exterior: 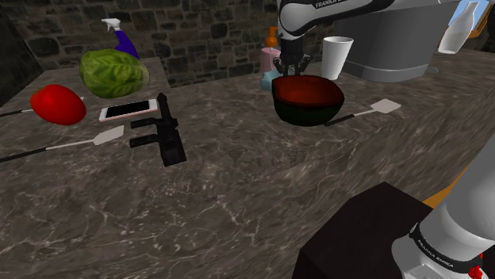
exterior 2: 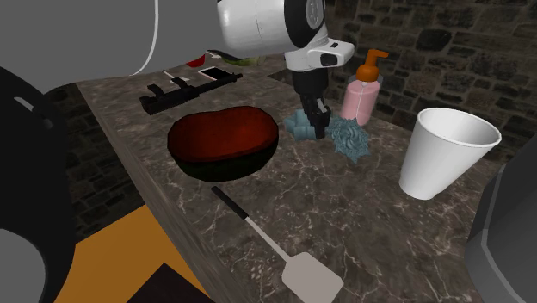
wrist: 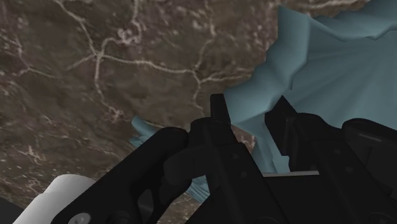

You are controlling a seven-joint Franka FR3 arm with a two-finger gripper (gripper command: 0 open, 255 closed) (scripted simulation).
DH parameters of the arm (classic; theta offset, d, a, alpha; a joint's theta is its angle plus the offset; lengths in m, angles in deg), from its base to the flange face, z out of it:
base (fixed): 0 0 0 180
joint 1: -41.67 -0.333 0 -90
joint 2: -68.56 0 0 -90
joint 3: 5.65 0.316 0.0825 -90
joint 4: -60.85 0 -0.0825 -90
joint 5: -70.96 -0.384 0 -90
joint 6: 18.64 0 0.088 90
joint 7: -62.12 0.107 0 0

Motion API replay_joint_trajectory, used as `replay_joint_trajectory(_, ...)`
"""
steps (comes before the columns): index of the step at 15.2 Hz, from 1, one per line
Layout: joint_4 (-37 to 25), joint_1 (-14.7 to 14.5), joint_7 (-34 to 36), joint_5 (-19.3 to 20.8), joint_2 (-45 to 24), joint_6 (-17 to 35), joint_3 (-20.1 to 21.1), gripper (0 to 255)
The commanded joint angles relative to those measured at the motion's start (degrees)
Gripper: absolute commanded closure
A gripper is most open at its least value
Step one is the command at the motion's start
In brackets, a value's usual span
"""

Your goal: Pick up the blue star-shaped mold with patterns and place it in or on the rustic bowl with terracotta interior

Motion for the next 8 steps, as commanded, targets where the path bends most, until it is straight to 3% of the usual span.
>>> replay_joint_trajectory(1,0.0,-0.1,0.2,0.0,-0.3,0.0,0.1,255)
replay_joint_trajectory(8,-5.7,-0.3,-0.9,-0.2,-0.7,-5.3,0.2,255)
